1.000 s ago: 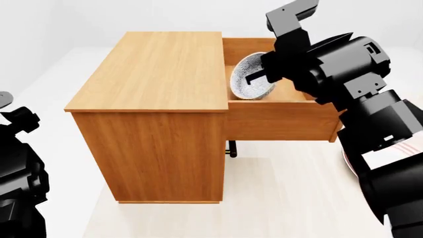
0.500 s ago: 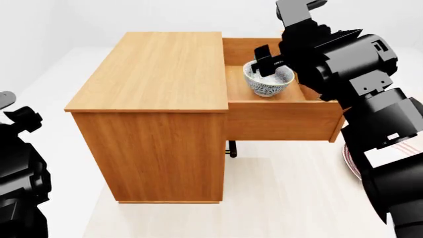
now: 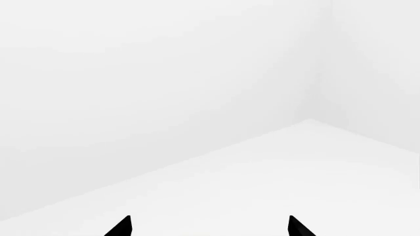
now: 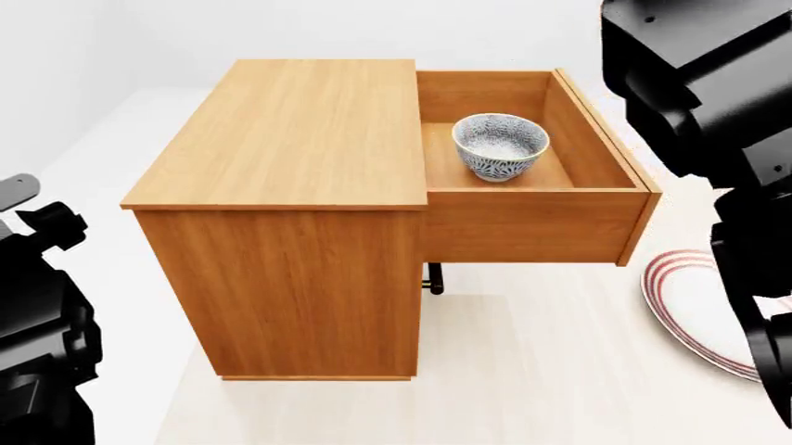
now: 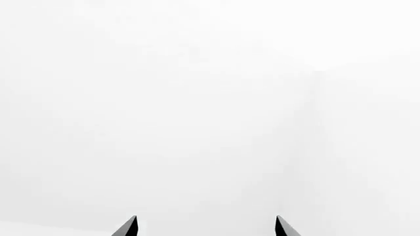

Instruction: Open the top drawer of the cabinet and put the bowl in it.

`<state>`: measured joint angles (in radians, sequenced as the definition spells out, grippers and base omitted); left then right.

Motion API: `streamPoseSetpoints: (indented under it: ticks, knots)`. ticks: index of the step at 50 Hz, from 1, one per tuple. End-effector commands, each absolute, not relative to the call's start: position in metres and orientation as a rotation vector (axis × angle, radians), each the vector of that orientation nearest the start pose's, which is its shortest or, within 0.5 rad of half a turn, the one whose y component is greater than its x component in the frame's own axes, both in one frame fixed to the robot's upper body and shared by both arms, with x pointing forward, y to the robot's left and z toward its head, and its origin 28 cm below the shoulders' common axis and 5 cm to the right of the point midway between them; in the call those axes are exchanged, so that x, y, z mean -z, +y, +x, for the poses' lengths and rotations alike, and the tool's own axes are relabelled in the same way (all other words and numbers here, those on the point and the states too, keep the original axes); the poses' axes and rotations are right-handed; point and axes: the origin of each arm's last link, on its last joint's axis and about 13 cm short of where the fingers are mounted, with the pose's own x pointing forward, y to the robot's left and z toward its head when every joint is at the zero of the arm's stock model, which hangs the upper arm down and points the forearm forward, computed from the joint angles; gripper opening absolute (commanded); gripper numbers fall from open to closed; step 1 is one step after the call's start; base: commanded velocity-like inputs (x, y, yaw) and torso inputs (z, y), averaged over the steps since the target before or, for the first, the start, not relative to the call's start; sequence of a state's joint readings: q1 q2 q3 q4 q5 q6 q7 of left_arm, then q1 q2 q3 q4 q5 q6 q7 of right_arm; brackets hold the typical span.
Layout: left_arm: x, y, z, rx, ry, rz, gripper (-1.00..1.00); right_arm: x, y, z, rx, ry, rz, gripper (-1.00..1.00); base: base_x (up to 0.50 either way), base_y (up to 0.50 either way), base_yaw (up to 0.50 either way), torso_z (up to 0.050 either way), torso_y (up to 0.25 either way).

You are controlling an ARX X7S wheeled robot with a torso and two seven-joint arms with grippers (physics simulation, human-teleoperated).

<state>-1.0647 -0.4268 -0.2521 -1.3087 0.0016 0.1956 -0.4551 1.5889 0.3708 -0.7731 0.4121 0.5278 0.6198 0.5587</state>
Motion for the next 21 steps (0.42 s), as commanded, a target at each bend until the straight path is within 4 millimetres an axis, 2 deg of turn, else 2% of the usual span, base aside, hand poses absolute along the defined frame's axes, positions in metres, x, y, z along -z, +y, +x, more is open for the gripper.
streamPoseSetpoints:
  ticks: [1, 3, 11, 21]
  knots:
    - [-0.113, 0.395, 0.365, -0.942, -0.002, -0.02, 1.0, -0.379, -0.109, 0.339, 0.341, -0.611, -0.308, 1.0, 0.0, 0.0, 0.0, 0.0, 0.0]
    - [-0.113, 0.394, 0.365, -0.942, -0.003, -0.019, 1.0, -0.373, -0.107, 0.329, 0.322, -0.639, -0.295, 1.0, 0.0, 0.0, 0.0, 0.0, 0.0]
    - [-0.114, 0.396, 0.364, -0.951, -0.005, -0.023, 1.0, -0.329, -0.098, 0.286, 0.238, -0.693, -0.26, 1.0, 0.0, 0.0, 0.0, 0.0, 0.0]
    - [-0.114, 0.398, 0.363, -0.957, -0.009, -0.024, 1.0, -0.257, -0.094, 0.236, 0.223, -0.738, -0.154, 1.0, 0.0, 0.0, 0.0, 0.0, 0.0]
